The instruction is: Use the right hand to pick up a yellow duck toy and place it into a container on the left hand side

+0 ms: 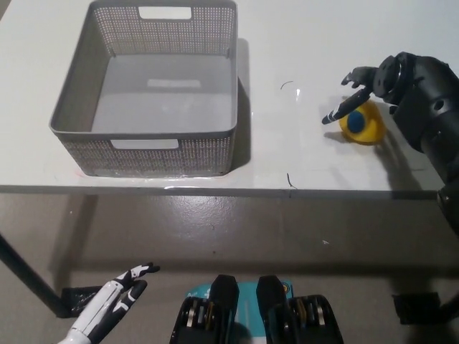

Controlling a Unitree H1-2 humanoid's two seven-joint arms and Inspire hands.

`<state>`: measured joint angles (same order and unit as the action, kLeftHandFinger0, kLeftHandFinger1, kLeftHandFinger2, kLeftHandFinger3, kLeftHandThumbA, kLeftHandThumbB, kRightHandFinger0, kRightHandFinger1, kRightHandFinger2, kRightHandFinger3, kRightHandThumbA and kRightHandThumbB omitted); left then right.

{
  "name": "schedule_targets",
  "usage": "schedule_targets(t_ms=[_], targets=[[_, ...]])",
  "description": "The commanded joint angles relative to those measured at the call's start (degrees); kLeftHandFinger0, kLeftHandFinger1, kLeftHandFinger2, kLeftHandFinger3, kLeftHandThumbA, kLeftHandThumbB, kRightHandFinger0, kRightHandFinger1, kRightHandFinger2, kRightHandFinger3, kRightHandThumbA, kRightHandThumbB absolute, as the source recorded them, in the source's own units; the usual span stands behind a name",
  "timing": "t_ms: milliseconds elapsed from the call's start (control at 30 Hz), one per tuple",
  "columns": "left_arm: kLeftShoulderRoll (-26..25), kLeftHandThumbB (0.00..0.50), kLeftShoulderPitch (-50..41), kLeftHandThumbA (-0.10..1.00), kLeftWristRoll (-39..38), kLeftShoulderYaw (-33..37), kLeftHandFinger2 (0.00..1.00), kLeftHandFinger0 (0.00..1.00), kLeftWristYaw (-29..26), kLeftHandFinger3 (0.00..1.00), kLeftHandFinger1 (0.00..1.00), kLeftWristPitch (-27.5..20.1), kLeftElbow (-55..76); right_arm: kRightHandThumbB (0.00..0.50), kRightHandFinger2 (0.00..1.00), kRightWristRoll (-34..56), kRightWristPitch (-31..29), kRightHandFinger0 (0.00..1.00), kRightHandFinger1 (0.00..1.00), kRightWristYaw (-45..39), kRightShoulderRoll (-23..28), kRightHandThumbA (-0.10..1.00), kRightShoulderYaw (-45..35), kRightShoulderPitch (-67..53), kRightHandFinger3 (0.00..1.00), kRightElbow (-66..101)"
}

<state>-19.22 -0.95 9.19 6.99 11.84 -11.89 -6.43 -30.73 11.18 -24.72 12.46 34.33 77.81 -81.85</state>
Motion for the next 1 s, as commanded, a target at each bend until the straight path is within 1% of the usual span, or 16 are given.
schedule_targets(t_ms=[0, 167, 300, 367, 400, 467, 567, 633, 667, 700, 733, 800, 833, 933, 967], targets=[[-0.4, 0.429, -0.2, 1.0, -0.4, -0.8, 1.0, 1.0, -0.5, 1.0, 1.0, -2.5, 1.1, 0.498, 1.0, -2.8, 2.3, 1.0, 1.0, -0.5, 0.6, 0.94, 1.9, 5.8, 1.0, -0.2], [-0.2, 0.436, -0.5, 1.0, -0.7, -0.9, 1.0, 1.0, -0.5, 1.0, 1.0, -2.7, 1.1, 0.487, 1.0, -2.7, 1.8, 1.0, 1.0, -1.0, 1.1, 0.95, 2.4, 5.7, 1.0, -0.1], [-0.1, 0.445, -0.7, 1.0, -0.5, -1.0, 1.0, 1.0, -0.6, 1.0, 1.0, -2.7, 1.0, 0.496, 1.0, -3.0, 2.4, 1.0, 1.0, -0.6, 0.8, 0.93, 2.6, 5.2, 1.0, -0.3], [-0.2, 0.439, -0.7, 1.0, -0.5, -1.1, 1.0, 1.0, -0.7, 1.0, 1.0, -3.0, 0.8, 0.5, 1.0, -3.5, 2.3, 1.0, 1.0, -0.4, 0.8, 0.94, 3.1, 4.9, 1.0, -0.4], [-0.1, 0.441, -0.7, 1.0, -0.6, -1.1, 1.0, 1.0, -0.6, 1.0, 1.0, -2.9, 0.8, 0.488, 1.0, -3.4, 2.2, 1.0, 1.0, -0.7, 0.8, 0.94, 3.0, 4.9, 1.0, -0.4], [-0.2, 0.452, -0.7, 1.0, -1.0, -1.4, 1.0, 1.0, -0.5, 1.0, 1.0, -2.7, 1.1, 0.5, 1.0, -3.3, 2.0, 1.0, 1.0, -0.8, 0.8, 0.95, 3.0, 4.9, 1.0, -0.5], [-0.2, 0.443, -0.7, 1.0, -1.0, -1.5, 1.0, 1.0, -0.6, 1.0, 1.0, -3.0, 1.0, 0.5, 1.0, -3.7, 1.8, 1.0, 1.0, -1.1, 0.9, 0.96, 3.3, 4.8, 1.0, -0.6], [-0.4, 0.441, -0.6, 1.0, -1.2, -1.7, 1.0, 1.0, -0.4, 1.0, 1.0, -2.8, 1.2, 0.5, 1.0, -2.9, 2.0, 1.0, 1.0, -1.1, 1.1, 0.92, 2.4, 4.4, 1.0, -0.7], [-0.4, 0.44, -0.6, 1.0, -1.2, -1.8, 1.0, 1.0, -0.5, 1.0, 1.0, -2.8, 1.2, 0.5, 1.0, -2.9, 1.9, 1.0, 1.0, -1.2, 1.1, 0.92, 2.4, 4.4, 1.0, -0.8], [-0.4, 0.438, -0.7, 1.0, -1.2, -1.8, 1.0, 1.0, -0.5, 1.0, 1.0, -3.0, 1.2, 0.5, 1.0, -3.2, 2.3, 1.0, 1.0, -1.8, 1.0, 0.94, 2.7, 4.3, 1.0, -0.9], [-0.5, 0.437, -0.7, 1.0, -1.1, -1.8, 1.0, 1.0, -0.6, 1.0, 1.0, -3.0, 1.2, 0.5, 1.0, -3.1, 2.8, 1.0, 1.0, -1.7, 0.9, 0.91, 2.6, 4.1, 1.0, -1.0], [-0.5, 0.432, -1.0, 1.0, -1.0, -2.0, 1.0, 1.0, -0.7, 1.0, 1.0, -2.9, 1.5, 0.5, 1.0, -3.4, 3.4, 1.0, 1.0, -1.9, 0.8, 0.94, 2.9, 3.8, 1.0, -1.1], [-0.5, 0.43, -1.1, 1.0, -1.1, -2.0, 1.0, 1.0, -0.7, 1.0, 1.0, -3.0, 1.4, 0.488, 1.0, -3.6, 2.6, 1.0, 1.0, -2.5, 0.9, 0.95, 3.2, 3.5, 1.0, -1.2], [-0.5, 0.426, -1.1, 1.0, -0.9, -2.1, 1.0, 1.0, -0.7, 1.0, 1.0, -3.3, 1.4, 0.5, 1.0, -4.3, 2.5, 1.0, 1.0, -1.9, 0.9, 0.94, 3.8, 3.0, 1.0, -1.2], [-0.5, 0.435, -1.0, 1.0, -0.9, -2.1, 1.0, 1.0, -0.7, 1.0, 1.0, -3.1, 1.4, 0.5, 1.0, -4.5, 2.9, 1.0, 1.0, -1.2, 0.9, 0.93, 4.0, 2.8, 1.0, -1.2]])
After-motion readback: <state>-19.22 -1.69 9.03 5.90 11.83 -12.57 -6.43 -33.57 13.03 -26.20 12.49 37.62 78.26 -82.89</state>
